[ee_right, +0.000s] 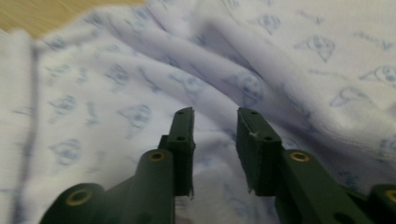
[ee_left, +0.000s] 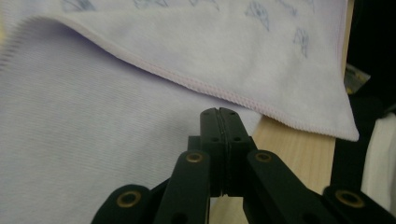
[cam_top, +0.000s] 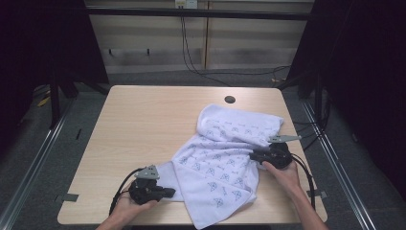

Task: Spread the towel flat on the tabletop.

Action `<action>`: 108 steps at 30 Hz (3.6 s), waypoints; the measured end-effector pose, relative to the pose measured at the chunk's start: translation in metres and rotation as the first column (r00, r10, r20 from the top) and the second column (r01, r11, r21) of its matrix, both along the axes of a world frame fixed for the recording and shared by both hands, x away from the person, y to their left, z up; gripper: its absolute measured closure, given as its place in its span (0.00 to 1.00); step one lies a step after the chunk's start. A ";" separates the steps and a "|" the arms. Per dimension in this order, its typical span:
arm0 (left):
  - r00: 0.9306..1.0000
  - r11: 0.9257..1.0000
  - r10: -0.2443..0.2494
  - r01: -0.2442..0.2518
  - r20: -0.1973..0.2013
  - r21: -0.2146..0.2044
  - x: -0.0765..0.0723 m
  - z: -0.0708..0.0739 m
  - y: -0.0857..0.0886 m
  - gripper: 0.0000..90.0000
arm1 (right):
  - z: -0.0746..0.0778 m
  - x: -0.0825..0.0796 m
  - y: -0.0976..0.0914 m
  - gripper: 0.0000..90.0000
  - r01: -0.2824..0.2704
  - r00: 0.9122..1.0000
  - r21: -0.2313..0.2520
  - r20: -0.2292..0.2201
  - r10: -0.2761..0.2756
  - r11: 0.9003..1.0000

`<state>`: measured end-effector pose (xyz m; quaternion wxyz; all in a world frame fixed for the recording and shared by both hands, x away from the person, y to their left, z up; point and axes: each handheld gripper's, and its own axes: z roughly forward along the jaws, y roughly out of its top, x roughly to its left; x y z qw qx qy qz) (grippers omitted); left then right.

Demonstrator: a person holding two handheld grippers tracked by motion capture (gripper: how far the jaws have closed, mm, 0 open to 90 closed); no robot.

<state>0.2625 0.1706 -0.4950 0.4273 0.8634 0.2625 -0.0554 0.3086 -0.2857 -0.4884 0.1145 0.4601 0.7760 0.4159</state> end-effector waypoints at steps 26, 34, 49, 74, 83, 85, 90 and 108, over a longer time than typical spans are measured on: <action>0.975 0.975 0.224 -0.224 0.011 -0.007 0.053 -0.014 0.030 0.92 | -0.014 -0.093 0.180 0.58 -0.589 0.800 0.073 -0.086 0.593 0.805; 0.973 0.973 0.232 -0.232 0.014 -0.003 0.053 -0.013 0.030 0.88 | -0.017 -0.111 0.184 0.57 -0.603 0.795 -0.056 0.035 0.605 0.796; 0.967 0.973 0.228 -0.231 0.117 0.012 0.045 0.001 0.039 0.76 | -0.006 -0.096 0.161 0.96 -0.527 0.848 0.073 -0.014 0.529 0.847; 0.969 0.970 0.228 -0.235 0.098 0.063 0.050 -0.008 0.054 0.88 | 0.010 -0.066 0.058 0.96 -0.259 0.966 0.108 0.015 0.259 0.960; 0.973 0.975 0.220 -0.217 0.066 -0.053 0.047 0.002 0.057 1.00 | 0.013 -0.058 0.046 0.96 -0.210 0.978 0.115 0.020 0.209 0.971; 0.973 0.974 0.221 -0.217 0.070 -0.065 0.048 0.003 0.056 1.00 | 0.015 -0.059 0.043 0.96 -0.203 0.979 0.122 0.023 0.202 0.972; 0.956 0.961 0.278 -0.277 0.091 -0.024 0.058 -0.002 0.052 0.86 | 0.014 -0.059 0.040 0.96 -0.196 0.981 0.120 0.018 0.195 0.973; 0.987 0.989 0.146 -0.146 0.063 -0.012 0.069 -0.008 0.029 0.98 | 0.017 -0.069 0.032 0.96 -0.187 0.982 0.152 0.015 0.187 0.971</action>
